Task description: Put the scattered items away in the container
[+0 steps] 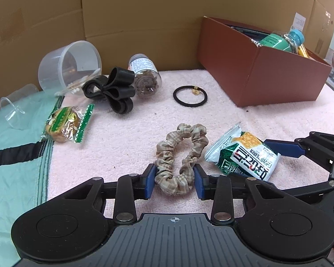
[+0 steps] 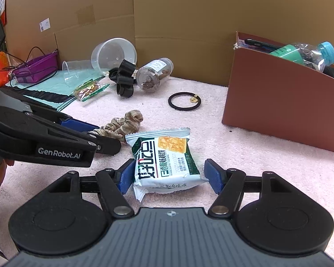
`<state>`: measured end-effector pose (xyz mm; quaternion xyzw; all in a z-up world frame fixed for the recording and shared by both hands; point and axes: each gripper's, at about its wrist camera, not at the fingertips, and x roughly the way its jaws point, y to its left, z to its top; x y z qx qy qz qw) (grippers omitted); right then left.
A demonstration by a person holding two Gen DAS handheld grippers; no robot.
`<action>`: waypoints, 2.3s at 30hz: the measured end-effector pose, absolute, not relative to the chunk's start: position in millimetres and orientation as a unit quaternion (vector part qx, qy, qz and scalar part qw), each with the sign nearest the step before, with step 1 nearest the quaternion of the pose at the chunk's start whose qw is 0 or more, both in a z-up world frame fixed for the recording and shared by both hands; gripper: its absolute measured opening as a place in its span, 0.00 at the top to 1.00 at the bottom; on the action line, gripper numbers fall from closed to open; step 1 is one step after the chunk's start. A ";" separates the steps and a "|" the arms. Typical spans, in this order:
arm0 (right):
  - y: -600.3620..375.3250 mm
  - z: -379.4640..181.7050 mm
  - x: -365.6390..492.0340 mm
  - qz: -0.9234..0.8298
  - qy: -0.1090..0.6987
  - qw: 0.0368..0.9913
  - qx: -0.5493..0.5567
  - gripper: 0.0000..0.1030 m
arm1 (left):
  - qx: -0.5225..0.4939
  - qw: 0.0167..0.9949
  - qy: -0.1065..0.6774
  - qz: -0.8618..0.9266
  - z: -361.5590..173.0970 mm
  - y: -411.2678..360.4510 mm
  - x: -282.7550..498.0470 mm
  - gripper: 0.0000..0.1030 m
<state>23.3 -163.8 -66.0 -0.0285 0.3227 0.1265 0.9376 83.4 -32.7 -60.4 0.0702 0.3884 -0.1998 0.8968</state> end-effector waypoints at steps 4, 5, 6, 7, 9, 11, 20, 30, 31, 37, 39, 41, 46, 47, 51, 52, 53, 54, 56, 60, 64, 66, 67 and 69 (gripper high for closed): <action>-163.6 -66.5 21.7 0.128 0.318 0.939 -0.029 0.35 | 0.069 0.897 0.391 -0.193 -58.1 -33.2 80.0 0.83; -164.5 -65.5 20.4 0.131 0.318 0.939 -0.027 0.38 | 0.062 0.896 0.394 -0.196 -57.0 -32.0 78.6 0.84; -165.7 -64.1 18.5 0.135 0.317 0.938 -0.025 0.40 | 0.057 0.895 0.395 -0.199 -55.9 -31.5 76.4 0.85; -166.3 -62.5 16.4 0.138 0.316 0.938 -0.024 0.42 | 0.054 0.894 0.395 -0.202 -55.0 -31.8 73.8 0.85; -168.3 -59.8 12.7 0.145 0.317 0.937 -0.017 0.44 | 0.054 0.894 0.394 -0.207 -52.7 -33.7 68.0 0.85; -171.0 -57.8 8.3 0.154 0.318 0.935 -0.003 0.44 | 0.053 0.894 0.390 -0.214 -48.8 -36.5 61.4 0.85; -191.4 -34.6 -20.0 0.157 0.287 0.945 0.021 0.44 | 0.059 0.902 0.352 -0.245 -14.4 -58.4 37.8 0.85; -248.4 7.1 -41.7 0.113 0.218 0.969 0.035 0.44 | 0.068 0.902 0.288 -0.314 35.9 -124.3 26.4 0.85; -256.1 11.5 -42.4 0.106 0.211 0.971 0.035 0.44 | 0.066 0.902 0.282 -0.320 40.6 -132.0 28.1 0.84; -292.5 37.1 -39.6 0.056 0.165 0.985 0.016 0.44 | 0.045 0.898 0.260 -0.351 67.3 -175.3 49.9 0.84; -303.8 45.0 -34.1 0.034 0.150 0.988 0.010 0.44 | 0.039 0.897 0.255 -0.359 75.9 -189.9 58.8 0.84; -320.0 51.5 -27.9 0.009 0.138 0.990 0.008 0.44 | 0.035 0.897 0.248 -0.364 84.1 -207.6 68.6 0.84; -352.6 59.2 -4.6 -0.044 0.125 0.991 0.007 0.44 | 0.043 0.901 0.236 -0.362 92.5 -248.5 90.8 0.84; -357.8 59.1 0.3 -0.051 0.124 0.991 0.004 0.44 | 0.043 0.900 0.237 -0.362 92.3 -256.0 95.8 0.84; -376.8 52.8 24.8 -0.081 0.126 0.989 -0.014 0.44 | 0.042 0.897 0.247 -0.363 85.8 -280.6 117.4 0.83; -380.6 49.7 31.9 -0.085 0.128 0.988 -0.019 0.44 | 0.040 0.897 0.251 -0.362 83.1 -285.2 123.1 0.83; -383.7 46.4 38.9 -0.086 0.132 0.987 -0.022 0.44 | 0.038 0.896 0.255 -0.362 80.4 -289.0 128.1 0.83; -386.6 42.3 45.8 -0.086 0.135 0.987 -0.025 0.44 | 0.036 0.894 0.258 -0.363 77.7 -292.5 132.9 0.83; -393.0 32.7 57.4 -0.085 0.143 0.986 -0.028 0.44 | 0.033 0.892 0.267 -0.362 71.6 -299.8 142.8 0.82; -404.2 14.7 77.2 -0.079 0.156 0.984 -0.020 0.44 | 0.034 0.888 0.282 -0.362 59.8 -312.8 157.7 0.82; -408.3 4.5 89.0 -0.073 0.159 0.984 -0.020 0.44 | 0.039 0.884 0.291 -0.364 50.6 -321.8 167.1 0.81; -408.9 2.2 93.5 -0.071 0.161 0.984 -0.022 0.43 | 0.042 0.884 0.292 -0.363 47.9 -325.3 169.4 0.56; -408.7 1.2 94.8 -0.070 0.161 0.984 -0.026 0.40 | 0.043 0.887 0.289 -0.359 46.9 -326.1 169.4 0.54; -407.2 -0.9 94.2 -0.071 0.155 0.984 -0.043 0.34 | 0.048 0.893 0.276 -0.351 45.4 -325.2 167.2 0.26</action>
